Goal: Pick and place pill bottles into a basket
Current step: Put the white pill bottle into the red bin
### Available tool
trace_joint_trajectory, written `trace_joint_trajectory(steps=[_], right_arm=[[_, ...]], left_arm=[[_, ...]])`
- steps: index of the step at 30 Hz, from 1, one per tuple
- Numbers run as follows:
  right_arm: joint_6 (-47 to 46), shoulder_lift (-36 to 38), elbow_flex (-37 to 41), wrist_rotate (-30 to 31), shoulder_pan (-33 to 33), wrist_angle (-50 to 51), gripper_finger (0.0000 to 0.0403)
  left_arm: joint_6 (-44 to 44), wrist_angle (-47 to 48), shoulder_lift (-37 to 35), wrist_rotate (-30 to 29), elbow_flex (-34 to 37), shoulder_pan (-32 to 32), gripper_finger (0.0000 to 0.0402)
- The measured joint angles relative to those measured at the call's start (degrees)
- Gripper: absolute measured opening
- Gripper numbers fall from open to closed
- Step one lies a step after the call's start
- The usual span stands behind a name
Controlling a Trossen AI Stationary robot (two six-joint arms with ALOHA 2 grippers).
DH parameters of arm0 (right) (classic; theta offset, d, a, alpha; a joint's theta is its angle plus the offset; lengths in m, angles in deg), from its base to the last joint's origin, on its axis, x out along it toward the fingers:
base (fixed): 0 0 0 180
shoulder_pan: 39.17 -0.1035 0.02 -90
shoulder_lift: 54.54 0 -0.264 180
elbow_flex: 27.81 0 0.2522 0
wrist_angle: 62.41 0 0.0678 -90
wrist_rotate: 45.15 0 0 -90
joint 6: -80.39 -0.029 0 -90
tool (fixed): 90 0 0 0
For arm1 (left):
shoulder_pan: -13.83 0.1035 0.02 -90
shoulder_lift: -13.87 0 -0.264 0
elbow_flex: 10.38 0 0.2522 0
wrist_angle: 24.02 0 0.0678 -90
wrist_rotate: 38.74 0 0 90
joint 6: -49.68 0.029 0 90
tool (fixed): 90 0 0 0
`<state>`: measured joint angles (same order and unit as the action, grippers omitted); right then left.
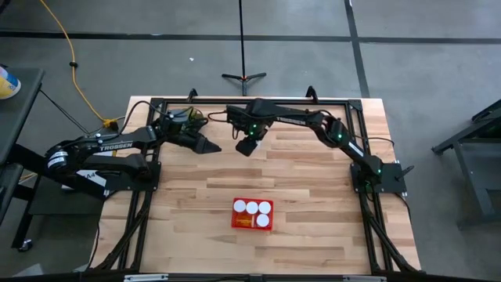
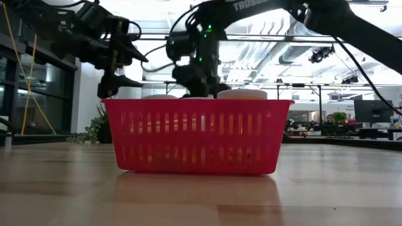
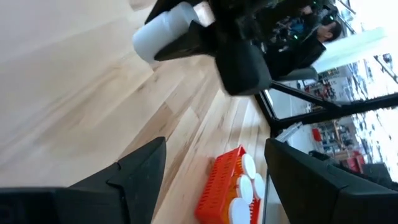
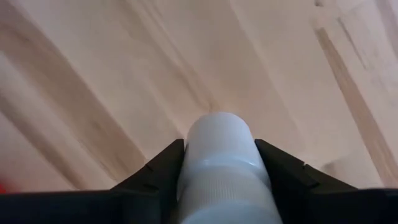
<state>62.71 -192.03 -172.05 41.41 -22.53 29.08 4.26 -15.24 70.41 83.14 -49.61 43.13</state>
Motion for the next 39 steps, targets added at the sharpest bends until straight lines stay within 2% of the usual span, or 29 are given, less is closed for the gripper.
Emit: trace_joint_trajectory(steps=[4,10,17,33,39], right_arm=[[-0.5,2.8,0.0,1.0,-0.6,1.0,0.0162],[-1.8,6.1,0.0,3.1,-2.8,3.4,0.0161],[-4.4,8.8,0.0,4.4,-7.1,5.4,0.0164],[-16.6,9.4,0.0,1.5,-20.1,4.2,0.0161],[-22.5,9.4,0.0,1.4,-24.6,-0.6,0.0161]], left_arm=[[1.4,-2.1,-0.4,2.9,0.0,1.7,0.0308],[1.0,-5.3,-3.0,11.2,0.0,8.9,0.0308],[-0.1,-5.0,-6.3,15.6,0.0,16.3,0.0308],[-0.1,-3.6,-6.8,16.9,0.0,17.9,0.0308],[-0.1,-3.6,-6.8,16.8,0.0,17.9,0.0308]])
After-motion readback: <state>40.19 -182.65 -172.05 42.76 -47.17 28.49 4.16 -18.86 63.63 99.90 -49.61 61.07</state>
